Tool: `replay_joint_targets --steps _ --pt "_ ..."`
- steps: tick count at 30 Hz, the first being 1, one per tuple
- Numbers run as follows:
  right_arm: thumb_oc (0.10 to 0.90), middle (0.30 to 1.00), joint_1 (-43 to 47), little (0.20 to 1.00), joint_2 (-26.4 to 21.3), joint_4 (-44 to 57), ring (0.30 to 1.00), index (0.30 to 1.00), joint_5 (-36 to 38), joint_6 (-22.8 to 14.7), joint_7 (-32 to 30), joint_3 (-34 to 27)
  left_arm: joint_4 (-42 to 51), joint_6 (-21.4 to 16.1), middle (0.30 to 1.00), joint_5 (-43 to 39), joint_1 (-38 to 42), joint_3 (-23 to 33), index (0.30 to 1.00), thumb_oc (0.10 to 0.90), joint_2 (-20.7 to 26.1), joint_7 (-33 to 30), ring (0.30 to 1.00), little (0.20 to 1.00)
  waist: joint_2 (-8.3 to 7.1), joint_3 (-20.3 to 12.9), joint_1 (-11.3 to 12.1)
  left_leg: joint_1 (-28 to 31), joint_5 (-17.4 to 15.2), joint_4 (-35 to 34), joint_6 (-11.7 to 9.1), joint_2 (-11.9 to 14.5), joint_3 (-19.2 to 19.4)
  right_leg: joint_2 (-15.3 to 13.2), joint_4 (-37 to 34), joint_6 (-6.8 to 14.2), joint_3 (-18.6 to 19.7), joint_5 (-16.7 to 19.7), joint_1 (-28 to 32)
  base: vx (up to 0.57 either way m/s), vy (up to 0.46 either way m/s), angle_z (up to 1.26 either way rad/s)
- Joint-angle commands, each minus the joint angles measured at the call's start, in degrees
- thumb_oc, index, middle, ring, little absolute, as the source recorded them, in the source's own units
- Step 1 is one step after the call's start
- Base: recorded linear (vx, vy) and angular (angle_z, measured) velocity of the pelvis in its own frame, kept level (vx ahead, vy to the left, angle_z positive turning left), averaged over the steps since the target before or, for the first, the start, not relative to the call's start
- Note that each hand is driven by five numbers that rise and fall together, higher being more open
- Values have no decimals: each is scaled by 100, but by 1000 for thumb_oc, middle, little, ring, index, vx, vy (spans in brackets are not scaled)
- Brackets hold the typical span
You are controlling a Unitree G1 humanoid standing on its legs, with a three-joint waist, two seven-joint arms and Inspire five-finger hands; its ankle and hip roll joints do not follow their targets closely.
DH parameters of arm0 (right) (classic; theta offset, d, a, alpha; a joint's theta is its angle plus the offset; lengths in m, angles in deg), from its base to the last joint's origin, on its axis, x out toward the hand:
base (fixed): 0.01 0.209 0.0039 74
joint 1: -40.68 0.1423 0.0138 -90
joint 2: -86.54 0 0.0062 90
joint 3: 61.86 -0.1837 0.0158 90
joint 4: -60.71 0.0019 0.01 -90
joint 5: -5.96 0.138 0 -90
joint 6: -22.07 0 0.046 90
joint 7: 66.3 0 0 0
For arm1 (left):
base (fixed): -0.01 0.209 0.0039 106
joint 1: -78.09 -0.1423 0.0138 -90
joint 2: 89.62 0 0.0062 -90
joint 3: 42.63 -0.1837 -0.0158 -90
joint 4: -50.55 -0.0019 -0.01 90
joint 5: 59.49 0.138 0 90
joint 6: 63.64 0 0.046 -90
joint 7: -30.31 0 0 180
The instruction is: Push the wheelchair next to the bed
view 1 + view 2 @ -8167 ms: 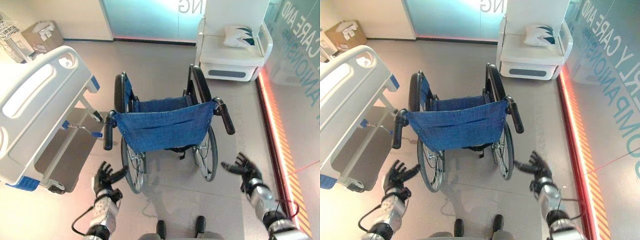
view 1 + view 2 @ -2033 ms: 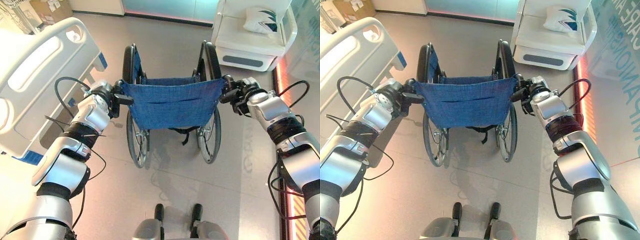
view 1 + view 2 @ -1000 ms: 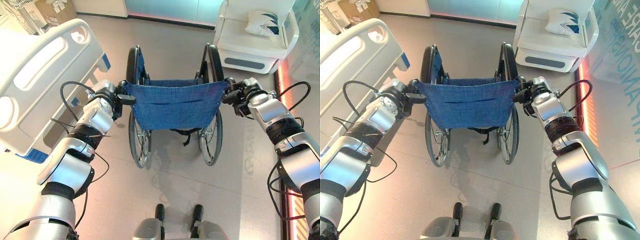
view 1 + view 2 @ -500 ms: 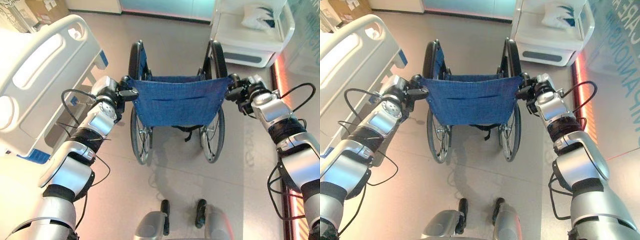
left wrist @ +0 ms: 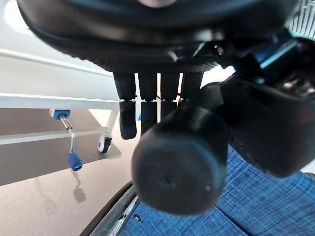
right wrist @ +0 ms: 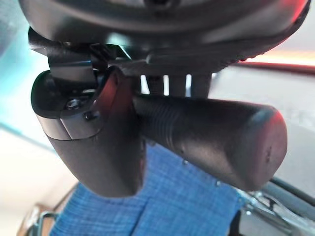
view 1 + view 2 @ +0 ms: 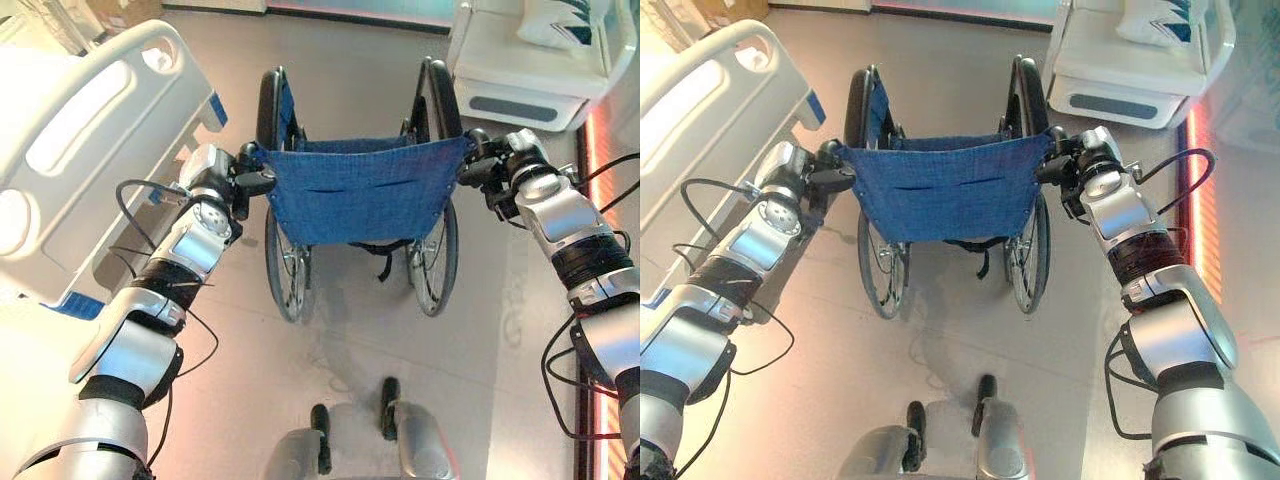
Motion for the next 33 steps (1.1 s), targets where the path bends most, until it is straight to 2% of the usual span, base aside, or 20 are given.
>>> replay_joint_targets --steps 1,2,4,6,7,8,10,12,14,16,17,18,19,20,22,25,26,28,31,33 --pt "400 300 -505 300 -282 134 300 300 108 -573 149 267 284 -1150 300 -389 -582 -304 300 400 -274 100 300 300 -133 -192 -285 1387 977 -183 -123 412 -160 18 -224 215 95 119 -135 350 -286 34" --pt "400 300 -580 300 -243 179 300 300 145 -564 72 265 303 -1191 300 -387 -633 -296 300 400 -307 42 300 300 -166 -202 -269 1274 1092 105 -117 417 -175 74 -237 145 103 24 -40 445 -335 27" --pt "400 300 -725 300 -188 223 300 300 243 -602 -41 225 329 -1291 300 -348 -716 -253 300 400 -359 -25 300 300 -210 -157 -157 890 1048 319 -32 321 -226 185 -262 84 155 -123 212 356 -234 14" --pt "400 300 -813 300 -69 219 300 300 311 -631 -150 207 389 -1365 300 -203 -797 -213 300 400 -431 -82 300 300 -259 3 89 204 793 298 134 -122 -340 315 -383 127 346 -182 618 453 -176 -1" --pt "400 300 -827 300 18 213 300 300 282 -617 -220 193 511 -1359 300 -63 -898 -164 300 400 -496 -172 300 300 -232 195 303 -387 805 -27 157 -423 -270 453 -504 166 473 -250 989 448 -113 -1" --pt "400 300 -833 300 30 218 300 300 264 -614 -225 187 545 -1341 300 -46 -913 -159 300 400 -499 -184 300 300 -221 211 337 -505 860 -123 148 -472 -250 485 -533 163 488 -259 1043 541 -59 5" --pt "400 300 -870 300 71 316 300 300 183 -569 -258 193 697 -1255 300 -32 -981 -160 300 400 -468 -244 300 300 -74 346 537 -1026 1202 -653 52 -686 -152 748 -619 140 654 -409 1394 528 4 -23" --pt "400 300 -922 300 111 442 300 300 -3 -538 -175 229 908 -1146 300 -65 -1153 -78 300 400 -325 -312 300 300 115 361 854 -1483 1862 -1506 -76 -872 -148 1094 -737 103 1055 -606 1909 727 63 -94" --pt "400 300 -934 300 126 436 300 300 -154 -540 -34 224 978 -1112 300 -20 -1287 30 300 400 -272 -285 300 300 151 314 983 -1485 1981 -1815 -71 -915 -129 1154 -728 98 1198 -757 2107 591 113 -127" --pt "400 300 -956 300 117 359 300 300 -206 -542 104 211 1033 -1092 300 57 -1407 158 300 400 -161 -123 300 300 155 120 1048 -1354 1690 -1617 168 -811 264 1072 -465 122 1131 -1048 2188 566 161 -116" --pt "400 300 -972 300 124 337 300 300 -197 -559 97 204 1031 -1097 300 60 -1414 159 300 400 -146 -98 300 300 141 91 1056 -1351 1627 -1551 200 -806 290 1049 -419 130 1120 -1077 2192 566 147 -78" --pt "400 300 -1140 300 171 268 300 300 -227 -637 176 119 960 -1110 300 73 -1414 131 300 400 -56 71 300 300 17 -15 1120 -1390 1218 -968 389 -876 151 873 -63 150 997 -1232 2254 424 106 -44" --pt "400 300 -1150 300 172 266 300 300 -233 -642 187 113 955 -1108 300 75 -1414 131 300 400 -54 82 300 300 27 -34 1139 -1412 1208 -933 392 -858 134 885 -50 147 1003 -1216 2243 716 194 -43" --pt "400 300 -1257 300 201 256 300 300 -218 -687 167 86 953 -1083 300 123 -1440 148 300 400 -23 167 300 300 -27 -110 1207 -1361 1034 -779 515 -849 108 783 370 204 903 -1208 2259 570 180 -25" --pt "400 300 -1349 300 264 236 300 300 -265 -779 212 44 958 -988 300 151 -1469 153 300 400 62 269 300 300 -150 -232 1328 -1226 948 -785 628 -968 48 505 904 444 665 -898 2307 569 188 -4" --pt "400 300 -1346 300 307 222 300 300 -328 -840 222 31 968 -922 300 219 -1490 158 300 400 115 286 300 300 -166 -341 1444 -1198 922 -803 687 -960 63 304 1207 632 492 -525 2308 333 130 -37" --pt "400 300 -1363 300 301 169 300 300 -382 -950 246 10 1016 -861 300 275 -1559 135 300 400 142 280 300 300 -177 -432 1496 -1110 875 -833 735 -982 57 240 1543 726 494 -275 2252 529 200 -22" --pt "400 300 -1364 300 289 146 300 300 -470 -1006 313 -12 1109 -795 300 309 -1639 114 300 400 172 261 300 300 -195 -501 1516 -1001 797 -835 767 -1022 40 112 1589 749 421 -24 2143 528 154 -43" --pt "400 300 -1278 300 283 89 300 300 -554 -1063 364 63 1121 -838 300 316 -1724 119 300 400 138 137 300 300 -221 -447 1392 -760 670 -772 753 -1083 -83 46 884 693 403 -171 1761 397 0 -20" --pt "400 300 -1132 300 243 115 300 300 -546 -1049 347 126 1083 -939 300 303 -1646 111 300 400 100 -51 300 300 -111 -293 1195 -430 584 -840 688 -1043 -331 -57 344 630 400 -52 875 299 -82 -10"
